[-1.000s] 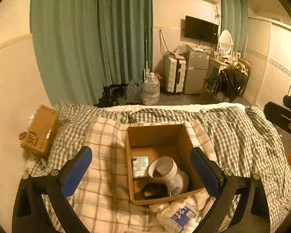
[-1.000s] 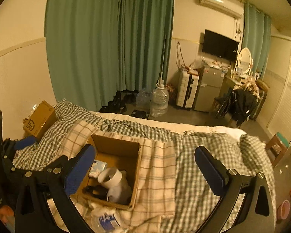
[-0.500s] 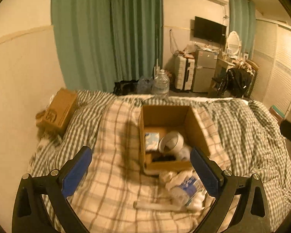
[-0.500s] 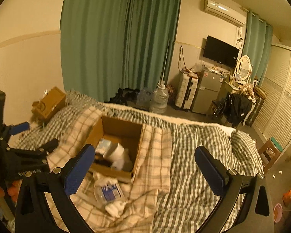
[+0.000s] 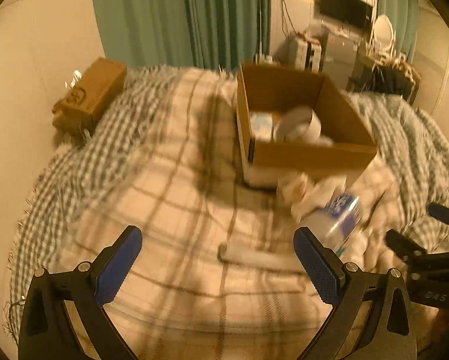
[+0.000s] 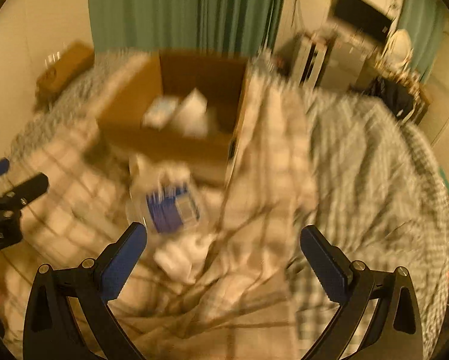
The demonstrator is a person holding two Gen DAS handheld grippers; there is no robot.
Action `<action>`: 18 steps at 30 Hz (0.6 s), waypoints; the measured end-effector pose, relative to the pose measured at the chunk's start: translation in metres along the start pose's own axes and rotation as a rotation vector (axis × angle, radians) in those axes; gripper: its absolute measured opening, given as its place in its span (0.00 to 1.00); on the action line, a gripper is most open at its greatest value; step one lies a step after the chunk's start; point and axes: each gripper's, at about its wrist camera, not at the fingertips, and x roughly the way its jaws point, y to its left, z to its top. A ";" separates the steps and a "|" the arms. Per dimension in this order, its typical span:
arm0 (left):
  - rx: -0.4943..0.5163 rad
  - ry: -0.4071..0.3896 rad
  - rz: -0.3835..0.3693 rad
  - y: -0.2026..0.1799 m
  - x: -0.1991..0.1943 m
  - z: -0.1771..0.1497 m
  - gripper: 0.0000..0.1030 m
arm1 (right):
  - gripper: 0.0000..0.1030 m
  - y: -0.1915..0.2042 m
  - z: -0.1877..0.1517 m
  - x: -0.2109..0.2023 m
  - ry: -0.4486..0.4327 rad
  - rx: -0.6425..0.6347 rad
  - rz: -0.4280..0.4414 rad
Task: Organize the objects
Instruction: 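Grasp the white figurine with the right tool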
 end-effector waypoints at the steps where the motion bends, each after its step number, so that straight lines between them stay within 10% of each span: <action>1: 0.002 0.015 0.000 -0.001 0.006 -0.004 1.00 | 1.00 0.000 -0.003 0.011 0.037 0.005 0.009; 13: -0.011 0.178 -0.008 -0.003 0.057 -0.026 1.00 | 0.99 0.017 -0.014 0.066 0.201 -0.024 0.093; 18: -0.019 0.186 -0.011 -0.002 0.059 -0.026 1.00 | 0.81 0.020 -0.018 0.093 0.290 -0.022 0.118</action>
